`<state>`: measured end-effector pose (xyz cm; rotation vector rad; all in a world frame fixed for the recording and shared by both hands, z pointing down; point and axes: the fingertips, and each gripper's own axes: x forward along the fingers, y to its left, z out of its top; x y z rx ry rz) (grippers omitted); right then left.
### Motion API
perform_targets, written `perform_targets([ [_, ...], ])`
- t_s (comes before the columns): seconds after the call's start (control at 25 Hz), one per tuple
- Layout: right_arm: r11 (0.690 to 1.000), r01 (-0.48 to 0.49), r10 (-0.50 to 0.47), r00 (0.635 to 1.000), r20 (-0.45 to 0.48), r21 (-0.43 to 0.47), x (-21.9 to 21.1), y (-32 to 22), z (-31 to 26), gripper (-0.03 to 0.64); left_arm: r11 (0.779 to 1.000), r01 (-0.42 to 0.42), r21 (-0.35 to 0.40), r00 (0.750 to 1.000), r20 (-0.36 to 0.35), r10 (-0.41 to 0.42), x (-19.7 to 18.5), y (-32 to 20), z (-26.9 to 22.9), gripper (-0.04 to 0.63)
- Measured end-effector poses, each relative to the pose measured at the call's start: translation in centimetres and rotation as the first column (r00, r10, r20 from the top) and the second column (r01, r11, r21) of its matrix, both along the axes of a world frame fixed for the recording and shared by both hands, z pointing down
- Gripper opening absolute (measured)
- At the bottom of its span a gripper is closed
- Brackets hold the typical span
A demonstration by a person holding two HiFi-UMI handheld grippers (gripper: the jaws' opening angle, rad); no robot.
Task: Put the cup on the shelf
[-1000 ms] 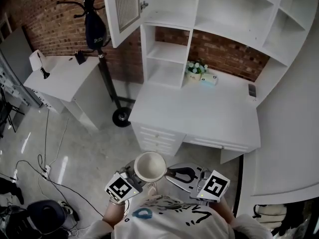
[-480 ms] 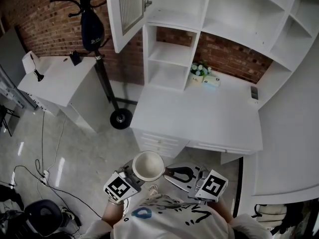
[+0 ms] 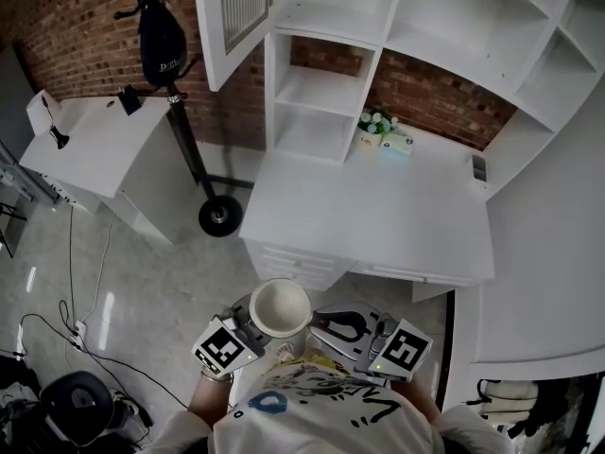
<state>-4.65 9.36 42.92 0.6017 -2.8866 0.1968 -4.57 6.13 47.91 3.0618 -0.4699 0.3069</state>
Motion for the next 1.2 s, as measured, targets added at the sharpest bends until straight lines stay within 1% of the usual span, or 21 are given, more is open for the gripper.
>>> perform_targets([
  [0.28,1.0,0.018,-0.018,1.0,0.026,-0.005,1.1,-2.1,0.3,0.063,1.0,0.024,-0.003,1.0,0.019,-0.024,0.9,-2.1,0.4,0.015],
  [0.56,0.998,0.067,-0.067,0.997,0.033,0.014,2.2,-6.7,0.4,0.061,0.997,0.072,0.011,0.997,0.032,-0.073,1.7,-6.8,0.2,0.015],
  [0.76,0.997,0.073,-0.074,0.997,0.031,0.035,4.3,-11.3,-0.3,0.063,0.994,0.106,0.026,0.994,0.02,-0.107,3.8,-11.6,-0.4,0.015],
  [0.92,0.995,0.086,-0.088,0.996,0.029,0.055,6.2,-14.7,-1.0,0.063,0.992,0.116,0.044,0.993,0.014,-0.117,5.7,-15.0,-1.1,0.015],
  [1.2,0.995,0.08,-0.083,0.996,0.044,0.059,8.4,-18.6,-1.3,0.063,0.989,0.137,0.058,0.99,0.019,-0.138,7.8,-19.1,-1.5,0.015],
])
